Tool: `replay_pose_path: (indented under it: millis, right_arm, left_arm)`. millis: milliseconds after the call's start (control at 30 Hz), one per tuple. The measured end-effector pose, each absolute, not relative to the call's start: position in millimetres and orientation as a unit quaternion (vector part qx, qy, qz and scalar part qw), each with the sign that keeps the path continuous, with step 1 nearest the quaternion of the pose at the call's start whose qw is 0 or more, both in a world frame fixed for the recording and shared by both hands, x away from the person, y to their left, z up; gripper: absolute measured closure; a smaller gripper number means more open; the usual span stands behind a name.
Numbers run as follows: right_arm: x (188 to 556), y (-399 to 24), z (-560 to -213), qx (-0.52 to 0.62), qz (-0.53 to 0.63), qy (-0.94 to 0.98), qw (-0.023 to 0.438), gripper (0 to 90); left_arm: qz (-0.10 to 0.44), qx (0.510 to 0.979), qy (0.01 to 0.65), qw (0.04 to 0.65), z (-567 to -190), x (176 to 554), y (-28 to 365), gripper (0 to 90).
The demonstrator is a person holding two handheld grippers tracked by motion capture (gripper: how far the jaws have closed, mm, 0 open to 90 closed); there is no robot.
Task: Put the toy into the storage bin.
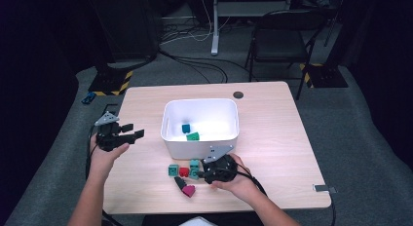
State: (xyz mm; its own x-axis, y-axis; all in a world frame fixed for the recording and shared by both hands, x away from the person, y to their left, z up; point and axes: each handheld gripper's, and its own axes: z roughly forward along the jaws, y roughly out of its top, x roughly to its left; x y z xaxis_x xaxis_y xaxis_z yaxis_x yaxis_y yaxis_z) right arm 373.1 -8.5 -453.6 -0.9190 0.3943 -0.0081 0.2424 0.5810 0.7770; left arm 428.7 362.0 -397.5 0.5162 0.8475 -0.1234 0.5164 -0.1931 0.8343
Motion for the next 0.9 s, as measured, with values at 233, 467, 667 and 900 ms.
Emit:
replay_pose_path:
  millis: [233, 467, 667, 900]
  right_arm:
    - [372.2, -17.2, -473.1, 0.186, 0.415, 0.888, 0.072, 48.1]
    - [372.4, -23.1, -484.8, 0.189, 0.410, 0.890, 0.065, 47.9]
    - [371.4, -27.4, -494.7, 0.187, 0.402, 0.895, 0.050, 46.8]
    - [369.6, -32.3, -498.2, 0.191, 0.398, 0.896, 0.049, 47.1]
  left_arm:
    - [0.187, 0.750, 0.455, 0.442, -398.2, 428.8, 361.7, 38.8]
    - [0.187, 0.750, 0.456, 0.442, -398.8, 429.1, 361.3, 38.8]
    - [0.187, 0.751, 0.454, 0.442, -398.5, 429.1, 361.8, 38.9]
    - [0.187, 0.750, 0.456, 0.441, -398.3, 428.7, 362.0, 39.1]
